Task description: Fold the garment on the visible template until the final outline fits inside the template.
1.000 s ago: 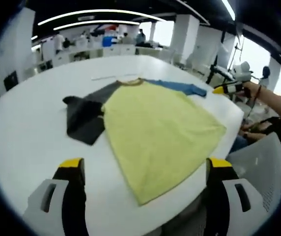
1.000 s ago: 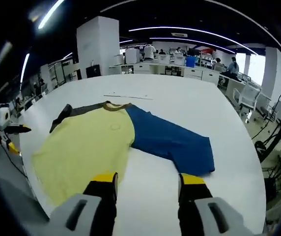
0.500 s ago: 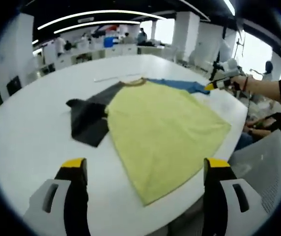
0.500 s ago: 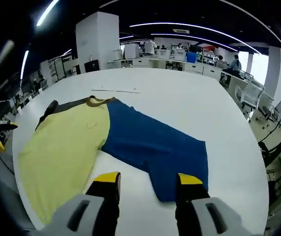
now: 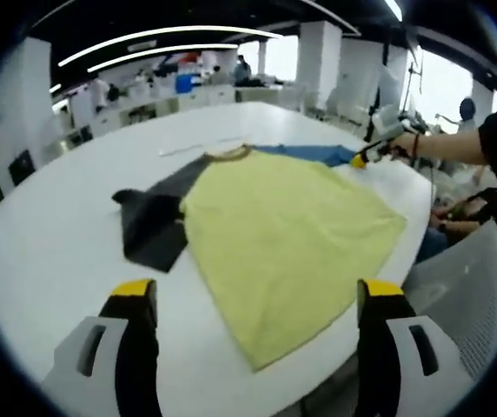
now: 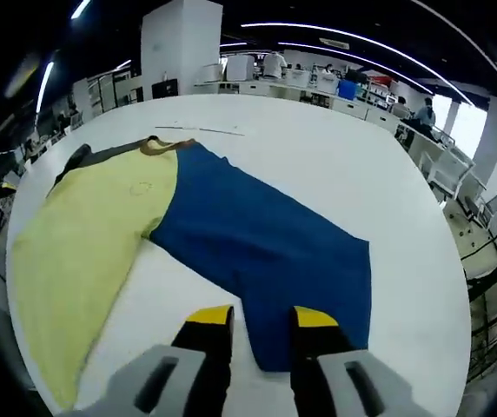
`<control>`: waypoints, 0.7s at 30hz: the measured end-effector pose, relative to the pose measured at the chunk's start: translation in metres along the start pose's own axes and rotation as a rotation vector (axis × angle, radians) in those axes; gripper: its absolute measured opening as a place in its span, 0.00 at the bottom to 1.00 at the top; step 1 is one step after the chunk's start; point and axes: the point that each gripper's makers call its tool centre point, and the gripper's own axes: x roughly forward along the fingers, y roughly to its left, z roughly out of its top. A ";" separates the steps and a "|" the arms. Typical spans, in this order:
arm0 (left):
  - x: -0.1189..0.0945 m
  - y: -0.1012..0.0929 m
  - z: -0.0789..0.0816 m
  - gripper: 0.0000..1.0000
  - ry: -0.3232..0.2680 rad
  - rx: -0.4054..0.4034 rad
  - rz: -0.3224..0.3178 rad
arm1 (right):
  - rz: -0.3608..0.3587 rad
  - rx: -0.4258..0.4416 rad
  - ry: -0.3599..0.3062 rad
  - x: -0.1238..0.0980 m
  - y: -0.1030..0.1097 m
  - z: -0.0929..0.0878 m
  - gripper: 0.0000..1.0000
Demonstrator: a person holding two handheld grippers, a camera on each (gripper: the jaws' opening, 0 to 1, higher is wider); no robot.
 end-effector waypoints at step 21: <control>-0.008 0.003 0.015 0.83 -0.036 0.078 0.029 | -0.157 0.093 -0.044 -0.021 -0.047 0.020 0.00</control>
